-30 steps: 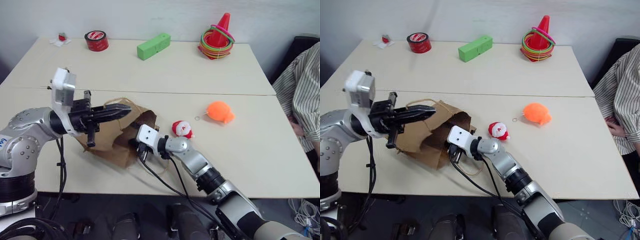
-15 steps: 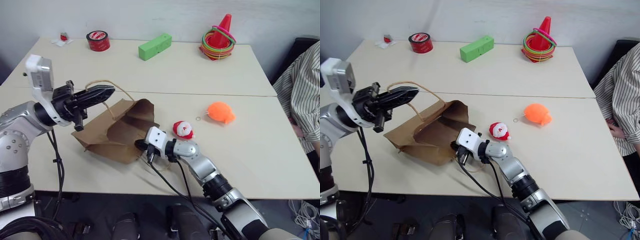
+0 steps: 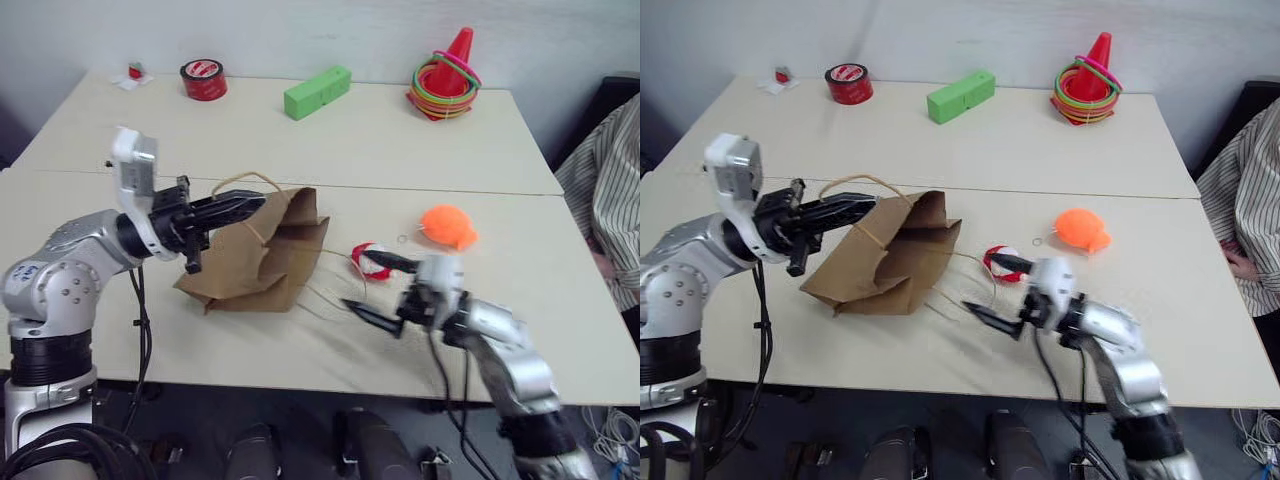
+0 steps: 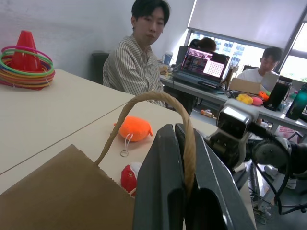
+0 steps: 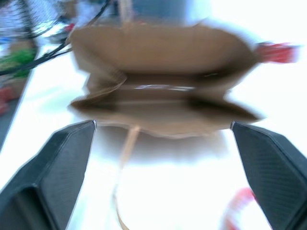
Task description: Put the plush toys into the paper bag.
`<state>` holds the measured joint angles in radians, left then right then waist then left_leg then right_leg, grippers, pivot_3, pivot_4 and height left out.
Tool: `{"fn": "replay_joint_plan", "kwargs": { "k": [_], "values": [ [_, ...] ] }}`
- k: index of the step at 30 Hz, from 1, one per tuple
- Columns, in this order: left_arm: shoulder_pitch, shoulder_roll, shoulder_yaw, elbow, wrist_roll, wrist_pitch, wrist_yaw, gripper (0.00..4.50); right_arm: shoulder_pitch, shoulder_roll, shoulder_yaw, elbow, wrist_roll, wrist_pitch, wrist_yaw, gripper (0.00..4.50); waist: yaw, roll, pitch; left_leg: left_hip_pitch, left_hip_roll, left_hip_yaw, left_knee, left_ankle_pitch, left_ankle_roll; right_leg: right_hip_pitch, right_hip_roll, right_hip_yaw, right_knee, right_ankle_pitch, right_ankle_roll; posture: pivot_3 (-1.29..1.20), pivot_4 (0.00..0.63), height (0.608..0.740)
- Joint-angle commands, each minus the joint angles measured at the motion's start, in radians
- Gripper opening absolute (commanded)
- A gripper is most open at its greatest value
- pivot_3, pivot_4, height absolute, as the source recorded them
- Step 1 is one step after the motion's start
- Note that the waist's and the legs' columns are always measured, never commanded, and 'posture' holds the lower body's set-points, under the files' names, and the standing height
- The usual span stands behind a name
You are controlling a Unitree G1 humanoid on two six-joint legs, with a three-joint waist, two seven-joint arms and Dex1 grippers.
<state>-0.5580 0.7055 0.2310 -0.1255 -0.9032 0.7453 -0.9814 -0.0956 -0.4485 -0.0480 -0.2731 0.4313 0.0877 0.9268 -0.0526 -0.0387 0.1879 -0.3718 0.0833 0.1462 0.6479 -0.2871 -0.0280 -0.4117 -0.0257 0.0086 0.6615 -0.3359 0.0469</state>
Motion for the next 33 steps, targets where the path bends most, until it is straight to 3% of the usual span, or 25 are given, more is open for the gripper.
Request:
{"fn": "replay_joint_plan", "kwargs": {
  "k": [1, 5, 9, 13, 20, 23, 28, 30, 33],
  "values": [
    [-0.011, 0.0, -0.004, 0.017, 0.021, -0.034, -0.034, 0.0, 0.178, -0.061, -0.226, -0.06, 0.008, -0.033, -0.067, 4.46, 0.004, 0.0, 0.0, 0.001, -0.001, 0.0, -0.001, 0.0, 0.0, 0.0, 0.0, 0.0, 0.0, 0.0, 0.0, 0.0, 0.15, 0.74],
    [-0.014, -0.006, -0.018, 0.027, 0.033, -0.038, -0.053, 0.0, 0.321, -0.06, -0.354, -0.029, -0.045, -0.088, -0.15, 4.46, 0.001, 0.0, 0.0, 0.001, 0.0, 0.001, 0.0, 0.0, 0.0, 0.001, 0.0, 0.001, 0.0, 0.0, 0.0, 0.0, 0.15, 0.74],
    [-0.013, -0.001, -0.045, 0.037, 0.07, -0.052, -0.075, 0.0, 0.357, -0.074, -0.362, -0.014, -0.12, -0.124, -0.2, 4.46, -0.005, 0.001, 0.0, 0.003, -0.001, 0.001, -0.001, 0.0, 0.0, 0.002, 0.0, 0.001, 0.001, 0.0, 0.0, 0.0, 0.15, 0.74],
    [-0.028, -0.002, -0.066, 0.04, 0.089, -0.047, -0.079, 0.0, 0.08, -0.141, -0.254, 0.087, -0.196, 0.013, -0.265, 4.46, -0.033, 0.002, 0.001, 0.003, -0.001, 0.002, 0.0, 0.001, 0.001, 0.001, 0.0, 0.002, 0.001, 0.002, 0.001, 0.0, 0.15, 0.74],
    [-0.05, 0.006, -0.052, -0.009, 0.05, 0.019, -0.049, 0.0, -0.438, -0.176, -0.009, 0.628, -0.393, 0.042, -0.242, 4.46, -0.03, 0.003, 0.002, 0.001, -0.001, 0.001, -0.001, 0.003, -0.001, -0.001, 0.001, 0.002, 0.002, 0.001, 0.0, 0.0, 0.15, 0.74],
    [-0.046, 0.022, -0.038, -0.033, 0.048, 0.033, -0.038, 0.0, -0.584, -0.166, 0.057, 0.857, -0.44, 0.011, -0.211, 3.85, -0.026, 0.003, 0.002, -0.001, -0.001, 0.001, -0.001, 0.002, 0.0, -0.003, 0.0, 0.002, 0.001, -0.001, 0.002, 0.0, 0.15, 0.74],
    [-0.01, 0.061, -0.029, -0.063, 0.072, 0.012, -0.055, 0.0, -0.697, -0.171, 0.083, 1.015, -0.447, -0.089, -0.145, 2.1, -0.031, 0.003, 0.002, -0.002, -0.001, 0.002, 0.0, 0.0, 0.001, -0.002, -0.001, 0.002, -0.001, -0.001, 0.003, 0.0, 0.15, 0.74],
    [-0.001, 0.06, -0.016, -0.063, 0.062, 0.009, -0.054, 0.0, -0.701, -0.172, 0.066, 0.974, -0.382, -0.135, -0.028, 1.43, -0.031, 0.003, 0.002, -0.001, -0.001, 0.002, 0.0, 0.0, 0.001, -0.002, -0.001, 0.002, 0.0, -0.001, 0.003, 0.0, 0.15, 0.74],
    [0.004, 0.063, 0.0, -0.061, 0.036, 0.016, -0.067, 0.0, -0.651, -0.166, 0.081, 0.71, -0.225, -0.081, 0.208, 0.51, -0.034, 0.005, 0.003, 0.0, -0.001, 0.002, 0.001, 0.001, 0.0, -0.001, 0.0, 0.003, 0.003, -0.001, 0.003, 0.0, 0.15, 0.74]
  ]
}}
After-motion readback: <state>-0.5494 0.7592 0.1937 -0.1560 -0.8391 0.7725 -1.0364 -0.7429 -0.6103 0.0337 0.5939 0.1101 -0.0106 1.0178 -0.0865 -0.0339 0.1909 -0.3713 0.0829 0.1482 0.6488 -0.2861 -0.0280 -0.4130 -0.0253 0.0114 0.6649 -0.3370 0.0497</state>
